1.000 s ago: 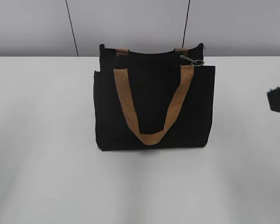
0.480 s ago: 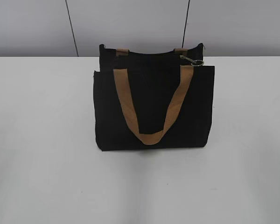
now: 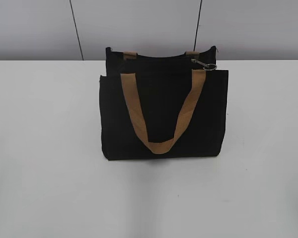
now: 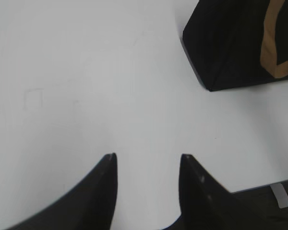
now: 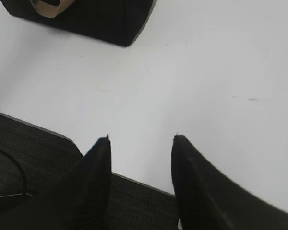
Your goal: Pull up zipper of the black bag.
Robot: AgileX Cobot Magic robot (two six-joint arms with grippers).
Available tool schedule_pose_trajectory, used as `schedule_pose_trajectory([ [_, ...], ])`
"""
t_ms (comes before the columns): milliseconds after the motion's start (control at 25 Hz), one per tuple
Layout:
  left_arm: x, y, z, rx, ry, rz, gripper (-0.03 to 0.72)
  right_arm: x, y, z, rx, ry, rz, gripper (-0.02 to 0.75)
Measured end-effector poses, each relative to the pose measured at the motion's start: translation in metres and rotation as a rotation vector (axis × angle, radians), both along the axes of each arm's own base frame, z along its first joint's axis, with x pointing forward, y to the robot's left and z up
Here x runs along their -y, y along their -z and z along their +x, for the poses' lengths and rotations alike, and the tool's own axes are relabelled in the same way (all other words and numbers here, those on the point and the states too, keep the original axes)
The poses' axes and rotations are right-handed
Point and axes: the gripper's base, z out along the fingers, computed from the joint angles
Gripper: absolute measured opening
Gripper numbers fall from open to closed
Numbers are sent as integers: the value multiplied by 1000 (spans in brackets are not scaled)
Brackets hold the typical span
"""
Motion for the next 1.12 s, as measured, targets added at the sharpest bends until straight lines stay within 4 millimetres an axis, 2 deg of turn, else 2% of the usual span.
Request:
schedule_pose_trajectory([
  [160,0,1,-2,27,31,28,317,3,2,-8,54,15,-4,330],
  [520,0,1,-3,33,44,35,298,6,6,1,94,71,-5,319],
  [1120,0,1,-3,35,44,34,271,7,6,2,103,81,0,294],
])
